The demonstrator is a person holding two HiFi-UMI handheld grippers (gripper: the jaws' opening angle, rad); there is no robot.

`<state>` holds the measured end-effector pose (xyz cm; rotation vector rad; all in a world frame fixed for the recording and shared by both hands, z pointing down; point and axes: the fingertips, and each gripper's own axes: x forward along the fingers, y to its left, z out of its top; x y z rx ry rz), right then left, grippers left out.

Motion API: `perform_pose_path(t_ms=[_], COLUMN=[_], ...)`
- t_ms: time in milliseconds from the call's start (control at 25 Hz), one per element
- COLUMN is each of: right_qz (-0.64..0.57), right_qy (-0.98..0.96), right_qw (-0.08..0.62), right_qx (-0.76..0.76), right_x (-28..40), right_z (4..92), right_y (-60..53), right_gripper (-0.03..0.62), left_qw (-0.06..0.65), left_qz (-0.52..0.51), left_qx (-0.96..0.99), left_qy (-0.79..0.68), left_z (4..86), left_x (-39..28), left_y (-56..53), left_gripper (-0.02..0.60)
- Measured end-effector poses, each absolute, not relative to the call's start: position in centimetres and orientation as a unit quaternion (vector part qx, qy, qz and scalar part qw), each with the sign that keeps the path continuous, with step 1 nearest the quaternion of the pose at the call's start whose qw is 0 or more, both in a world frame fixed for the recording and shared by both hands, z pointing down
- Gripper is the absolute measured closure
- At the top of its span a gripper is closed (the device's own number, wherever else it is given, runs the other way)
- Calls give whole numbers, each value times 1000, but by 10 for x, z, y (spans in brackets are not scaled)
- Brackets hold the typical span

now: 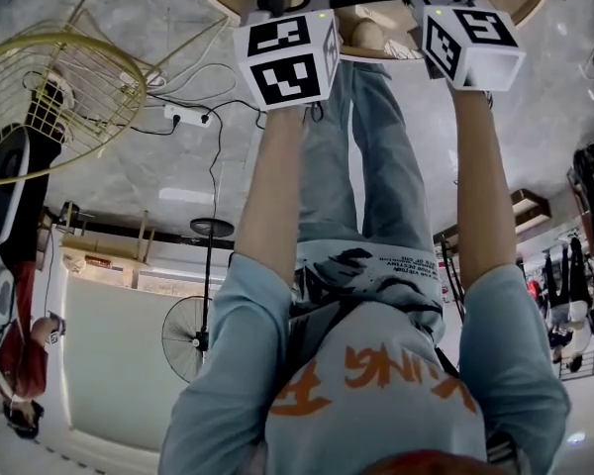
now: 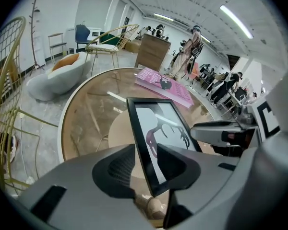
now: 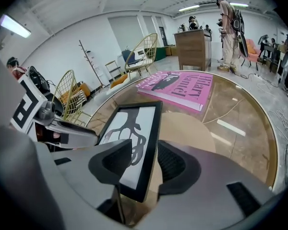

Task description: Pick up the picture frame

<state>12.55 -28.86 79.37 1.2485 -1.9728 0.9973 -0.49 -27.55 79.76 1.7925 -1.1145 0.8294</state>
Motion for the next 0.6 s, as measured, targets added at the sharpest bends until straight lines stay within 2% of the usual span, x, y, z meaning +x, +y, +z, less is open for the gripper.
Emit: perform_pose_path(t_ms=[80, 280, 440, 600], right_qz=[385, 396, 409, 419], right_qy=[-739, -735, -723, -720], right_qw=[299, 313, 329, 346], right_qx=[465, 453, 450, 433], right_x=[125, 122, 120, 122], right_z=[800, 809, 812, 815], right_y=[-290, -293, -294, -294], right_gripper=[418, 421, 451, 453], left_qw=[425, 434, 441, 422], left_qz=[338, 347, 345, 321], left_qx=[712, 707, 703, 715], left_qy=[-445, -438, -438, -456], left_z=[802, 811, 815, 815], left_x=[-6, -5, -3, -1], left_y=[-277, -282, -286, -287], left_gripper=[428, 430, 431, 433])
